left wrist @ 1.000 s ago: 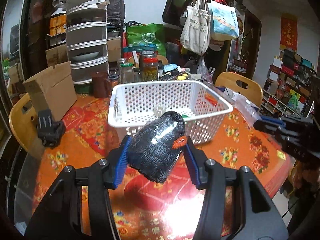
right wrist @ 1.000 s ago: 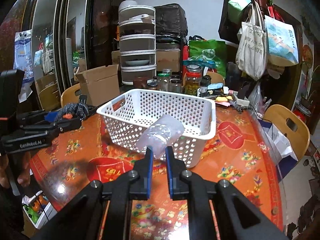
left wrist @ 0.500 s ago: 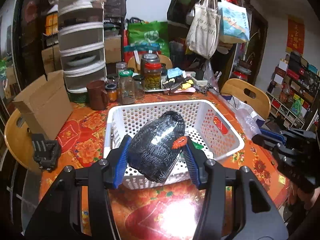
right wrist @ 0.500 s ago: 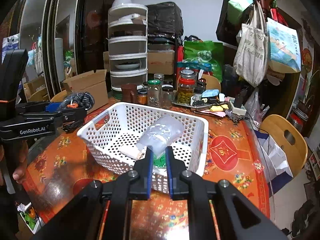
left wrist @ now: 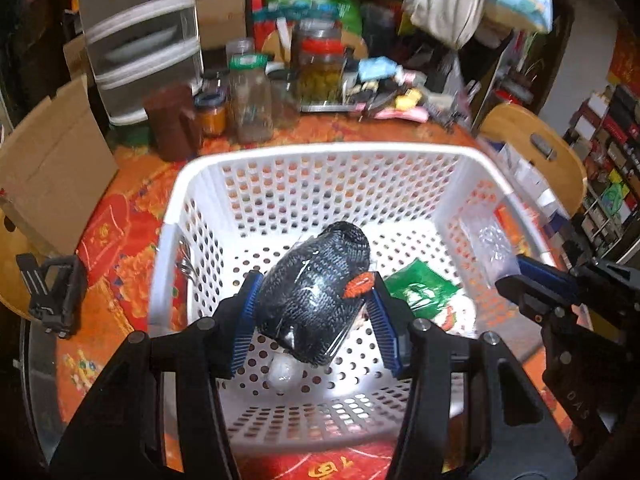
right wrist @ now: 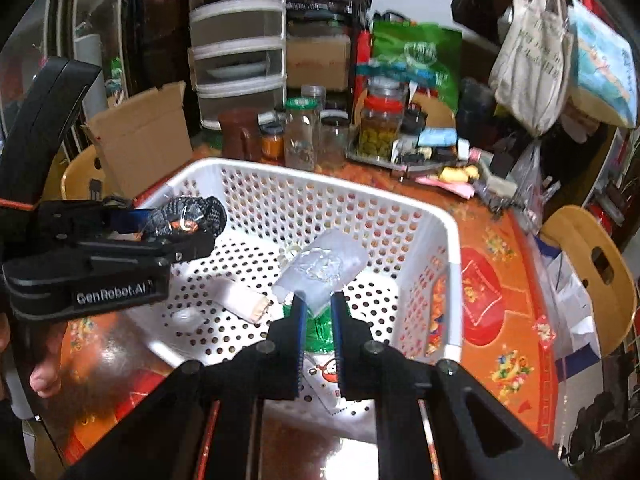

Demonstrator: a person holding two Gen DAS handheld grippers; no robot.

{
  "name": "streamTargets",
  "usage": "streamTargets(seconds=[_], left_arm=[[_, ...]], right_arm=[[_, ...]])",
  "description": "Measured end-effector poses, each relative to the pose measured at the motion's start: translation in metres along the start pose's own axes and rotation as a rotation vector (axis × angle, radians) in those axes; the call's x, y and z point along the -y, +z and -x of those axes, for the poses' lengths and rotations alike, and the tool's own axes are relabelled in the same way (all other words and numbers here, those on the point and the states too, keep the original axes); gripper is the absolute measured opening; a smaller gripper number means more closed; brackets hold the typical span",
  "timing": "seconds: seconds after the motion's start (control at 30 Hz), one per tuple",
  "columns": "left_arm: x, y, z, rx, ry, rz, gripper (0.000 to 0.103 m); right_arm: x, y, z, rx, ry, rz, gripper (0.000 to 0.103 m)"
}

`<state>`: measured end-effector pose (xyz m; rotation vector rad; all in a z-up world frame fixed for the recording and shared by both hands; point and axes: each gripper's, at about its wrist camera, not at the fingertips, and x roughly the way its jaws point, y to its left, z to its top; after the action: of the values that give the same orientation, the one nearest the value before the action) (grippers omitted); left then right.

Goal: Organize soft objects
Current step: 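Open the left tool dropping the glove while the right tool releases the cup into the basket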

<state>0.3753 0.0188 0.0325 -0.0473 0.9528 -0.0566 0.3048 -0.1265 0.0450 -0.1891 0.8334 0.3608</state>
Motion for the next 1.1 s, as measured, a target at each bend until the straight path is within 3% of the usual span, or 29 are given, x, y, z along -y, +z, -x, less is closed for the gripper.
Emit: streamTargets(seconds=[0.17, 0.3, 0.53, 0.6, 0.67, 0.73, 0.97, 1.1], left_arm=[[-0.004, 0.005, -0.035, -0.071, 0.04, 0.016, 0.049], [-0.007, 0.004, -0.053, -0.111, 0.028, 0.029, 0.049], [-0.009, 0.002, -0.056, -0.113, -0.002, 0.035, 0.053], [-0.008, 0.001, -0.053, -0.111, -0.009, 0.035, 0.058], [-0.004, 0.001, -0.049, -0.102, -0.016, 0.027, 0.067], [-0.001, 0.0, -0.045, -0.089, -0.013, 0.017, 0.069], [-0.007, 0.0, -0.022, -0.05, -0.038, 0.04, 0.081], [-0.01, -0.005, 0.004, -0.008, -0.055, 0.038, 0.095]], right_arm=[[0.006, 0.003, -0.033, -0.074, -0.001, -0.021, 0.01], [0.008, 0.001, -0.051, -0.113, 0.002, -0.025, 0.01], [0.013, 0.001, -0.055, -0.101, 0.021, -0.047, 0.012], [0.013, 0.001, -0.053, -0.095, 0.027, -0.05, 0.019], [0.012, 0.0, -0.051, -0.085, 0.032, -0.05, 0.041], [0.012, 0.0, -0.049, -0.08, 0.04, -0.051, 0.053], [0.015, -0.006, -0.028, -0.038, 0.053, -0.06, 0.089], [0.015, -0.012, -0.006, -0.002, 0.06, -0.06, 0.099]])
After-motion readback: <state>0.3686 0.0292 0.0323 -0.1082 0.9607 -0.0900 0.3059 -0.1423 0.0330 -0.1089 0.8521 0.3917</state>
